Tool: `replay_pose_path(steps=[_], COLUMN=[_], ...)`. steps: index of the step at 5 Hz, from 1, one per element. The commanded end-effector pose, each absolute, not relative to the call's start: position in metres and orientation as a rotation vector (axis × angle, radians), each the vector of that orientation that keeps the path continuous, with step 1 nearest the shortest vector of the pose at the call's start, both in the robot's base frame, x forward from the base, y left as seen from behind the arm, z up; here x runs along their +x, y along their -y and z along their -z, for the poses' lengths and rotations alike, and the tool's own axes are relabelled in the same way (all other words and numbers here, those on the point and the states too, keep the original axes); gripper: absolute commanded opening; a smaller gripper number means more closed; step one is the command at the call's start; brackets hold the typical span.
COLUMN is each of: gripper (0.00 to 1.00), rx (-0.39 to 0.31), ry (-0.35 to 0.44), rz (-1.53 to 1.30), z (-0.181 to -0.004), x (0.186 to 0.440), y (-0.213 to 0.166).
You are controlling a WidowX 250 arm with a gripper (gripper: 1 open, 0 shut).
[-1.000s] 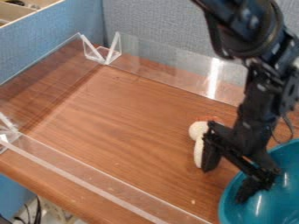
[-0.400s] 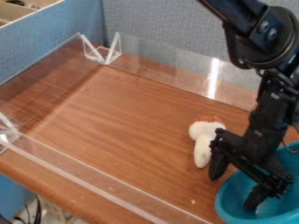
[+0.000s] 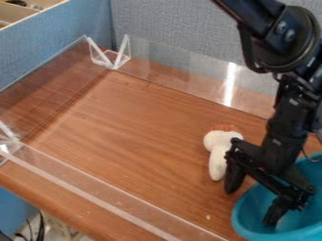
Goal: Put the mushroom in the blue bowl
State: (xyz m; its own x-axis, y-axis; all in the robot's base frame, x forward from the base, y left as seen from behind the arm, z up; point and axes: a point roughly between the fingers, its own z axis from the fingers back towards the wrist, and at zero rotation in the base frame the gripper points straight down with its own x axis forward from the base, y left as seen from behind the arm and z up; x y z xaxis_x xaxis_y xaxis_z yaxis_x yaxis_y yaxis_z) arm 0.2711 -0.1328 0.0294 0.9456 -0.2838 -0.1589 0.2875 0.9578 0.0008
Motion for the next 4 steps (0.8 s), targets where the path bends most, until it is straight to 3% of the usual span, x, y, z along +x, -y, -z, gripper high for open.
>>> replay_pose_path(steps=[1,4], gripper=[1.0,1.0], rx=[0.002,-0.01], ry=[-0.093,-0.067], rz=[0.293,0.292], z=[-0.048,-0.064], x=[0.278,0.275], y=[0.122,0.107])
